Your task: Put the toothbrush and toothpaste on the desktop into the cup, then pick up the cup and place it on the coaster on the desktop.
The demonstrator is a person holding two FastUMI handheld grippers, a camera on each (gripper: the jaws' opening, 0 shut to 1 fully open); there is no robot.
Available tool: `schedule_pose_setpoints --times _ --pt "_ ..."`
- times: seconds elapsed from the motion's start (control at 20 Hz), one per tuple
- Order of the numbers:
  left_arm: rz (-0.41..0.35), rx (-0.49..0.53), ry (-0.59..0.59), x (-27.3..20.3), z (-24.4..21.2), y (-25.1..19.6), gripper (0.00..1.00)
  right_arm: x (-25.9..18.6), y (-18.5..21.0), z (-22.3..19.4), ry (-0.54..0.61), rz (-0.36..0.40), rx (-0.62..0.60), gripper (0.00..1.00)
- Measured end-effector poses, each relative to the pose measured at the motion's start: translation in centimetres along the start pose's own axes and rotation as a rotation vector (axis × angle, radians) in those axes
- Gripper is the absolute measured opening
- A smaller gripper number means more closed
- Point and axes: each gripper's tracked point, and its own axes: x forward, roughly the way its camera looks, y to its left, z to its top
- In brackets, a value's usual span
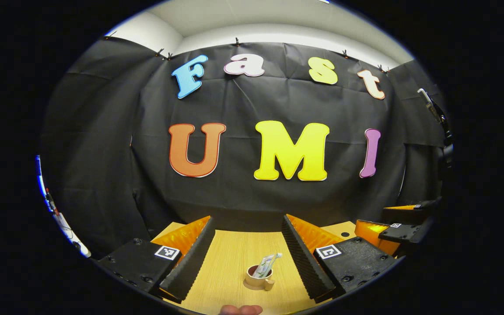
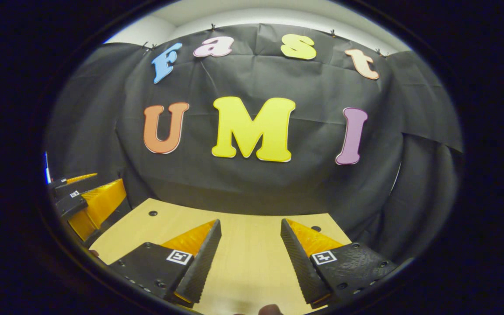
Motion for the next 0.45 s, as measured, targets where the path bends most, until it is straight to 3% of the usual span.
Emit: schedule_pose_setpoints --times 0.45 --pt "-0.006 0.007 0.011 -0.06 -0.14 -0.27 0.97 -0.41 -0.25 0.72 -0.031 -0.014 0.013 0.83"
